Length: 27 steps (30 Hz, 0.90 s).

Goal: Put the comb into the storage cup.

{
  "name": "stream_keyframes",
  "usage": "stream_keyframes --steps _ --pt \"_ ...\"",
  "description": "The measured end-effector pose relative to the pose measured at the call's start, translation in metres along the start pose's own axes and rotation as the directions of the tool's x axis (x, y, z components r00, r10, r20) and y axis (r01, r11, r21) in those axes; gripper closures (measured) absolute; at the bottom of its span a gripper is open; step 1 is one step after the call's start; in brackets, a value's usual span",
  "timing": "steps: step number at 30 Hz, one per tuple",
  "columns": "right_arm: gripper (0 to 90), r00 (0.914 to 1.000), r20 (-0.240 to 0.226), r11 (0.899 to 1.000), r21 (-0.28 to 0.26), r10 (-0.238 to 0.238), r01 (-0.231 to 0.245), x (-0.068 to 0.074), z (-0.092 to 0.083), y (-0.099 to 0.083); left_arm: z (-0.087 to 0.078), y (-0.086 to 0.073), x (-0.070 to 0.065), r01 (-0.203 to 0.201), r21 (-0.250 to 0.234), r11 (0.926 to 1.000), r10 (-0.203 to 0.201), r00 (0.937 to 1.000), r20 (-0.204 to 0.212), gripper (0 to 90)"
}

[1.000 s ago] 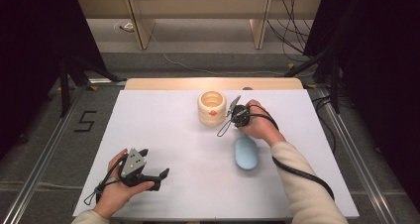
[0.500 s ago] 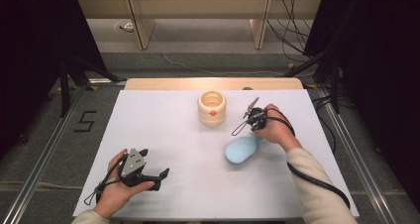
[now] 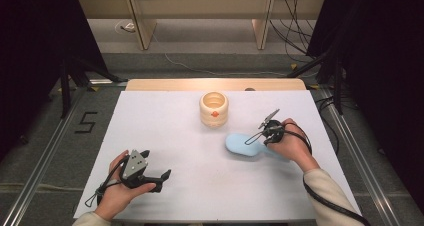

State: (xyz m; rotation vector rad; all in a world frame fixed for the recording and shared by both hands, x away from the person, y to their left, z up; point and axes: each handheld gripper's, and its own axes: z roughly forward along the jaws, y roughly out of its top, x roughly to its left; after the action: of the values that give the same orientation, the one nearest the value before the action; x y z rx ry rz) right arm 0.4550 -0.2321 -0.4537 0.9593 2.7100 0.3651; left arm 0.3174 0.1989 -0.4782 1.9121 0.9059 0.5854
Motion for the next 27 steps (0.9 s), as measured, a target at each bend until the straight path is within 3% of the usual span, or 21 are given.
stream_keyframes --steps 27 --pt "90.0 0.9997 -0.02 0.999 0.045 -0.016 0.016 0.03 -0.011 -0.019 -0.001 0.001 0.0 -0.003 -0.004 1.0 0.003 1.0 0.0 2.8"
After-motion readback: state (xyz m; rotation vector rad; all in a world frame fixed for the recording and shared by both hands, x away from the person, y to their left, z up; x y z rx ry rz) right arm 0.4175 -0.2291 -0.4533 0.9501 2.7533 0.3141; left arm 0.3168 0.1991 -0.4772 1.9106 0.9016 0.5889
